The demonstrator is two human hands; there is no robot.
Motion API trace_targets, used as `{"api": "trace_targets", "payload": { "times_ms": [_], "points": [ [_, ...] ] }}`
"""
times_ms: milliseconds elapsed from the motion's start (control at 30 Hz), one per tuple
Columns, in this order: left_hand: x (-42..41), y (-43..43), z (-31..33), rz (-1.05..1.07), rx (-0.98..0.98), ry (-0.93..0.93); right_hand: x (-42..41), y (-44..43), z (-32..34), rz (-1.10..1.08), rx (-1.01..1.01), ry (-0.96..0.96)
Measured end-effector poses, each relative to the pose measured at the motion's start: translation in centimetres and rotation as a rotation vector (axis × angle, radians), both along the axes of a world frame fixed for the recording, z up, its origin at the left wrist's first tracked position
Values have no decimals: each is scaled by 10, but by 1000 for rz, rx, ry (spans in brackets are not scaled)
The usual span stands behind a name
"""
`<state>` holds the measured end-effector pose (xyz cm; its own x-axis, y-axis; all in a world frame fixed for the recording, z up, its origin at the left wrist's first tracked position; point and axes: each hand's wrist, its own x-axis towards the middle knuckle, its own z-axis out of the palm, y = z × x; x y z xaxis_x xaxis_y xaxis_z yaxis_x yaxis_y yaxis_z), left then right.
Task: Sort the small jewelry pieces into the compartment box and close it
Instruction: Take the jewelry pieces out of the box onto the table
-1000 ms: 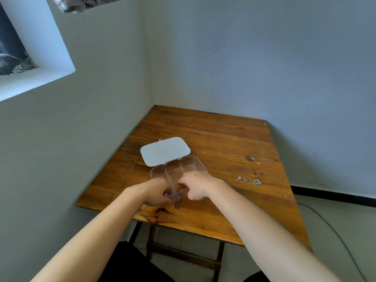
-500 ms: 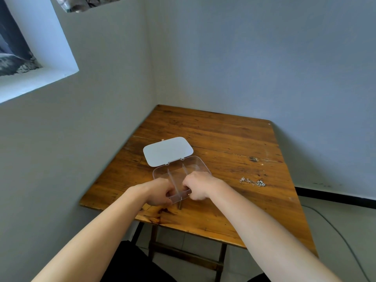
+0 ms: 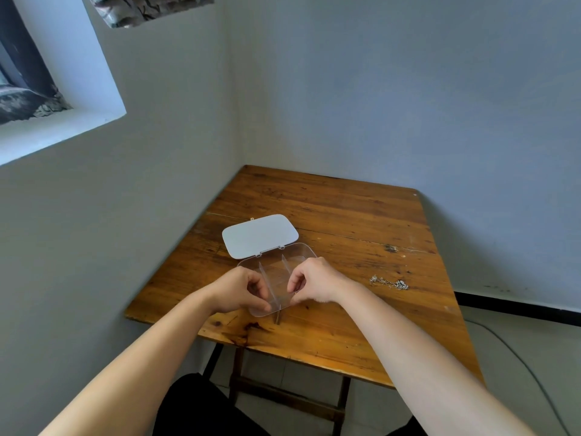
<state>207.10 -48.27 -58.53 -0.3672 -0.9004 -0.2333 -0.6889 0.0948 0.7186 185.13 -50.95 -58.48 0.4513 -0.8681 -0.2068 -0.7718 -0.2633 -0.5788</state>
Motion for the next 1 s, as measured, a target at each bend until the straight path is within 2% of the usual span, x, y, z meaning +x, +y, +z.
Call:
{"api": "trace_targets", "payload": {
  "times_ms": [200,367,533,667,867,1000],
  "points": [
    [0,1,4,113,18,100,-8,3,4,-56,36,-84],
    [-5,6,-3,167,-41,89,-15,5,6,-126,45,-214],
    [-10,9,-4,232,-83,97,-22,7,11,-260,18,-436],
    [-17,6,8,367,-219,129,-27,7,26,-373,-18,-614],
    [-38,2,45,449,-382,282,-48,13,62,-518,-185,-868],
    [-65,2,69,428,-397,433,-75,23,91,-582,-264,-1046]
  ]
}}
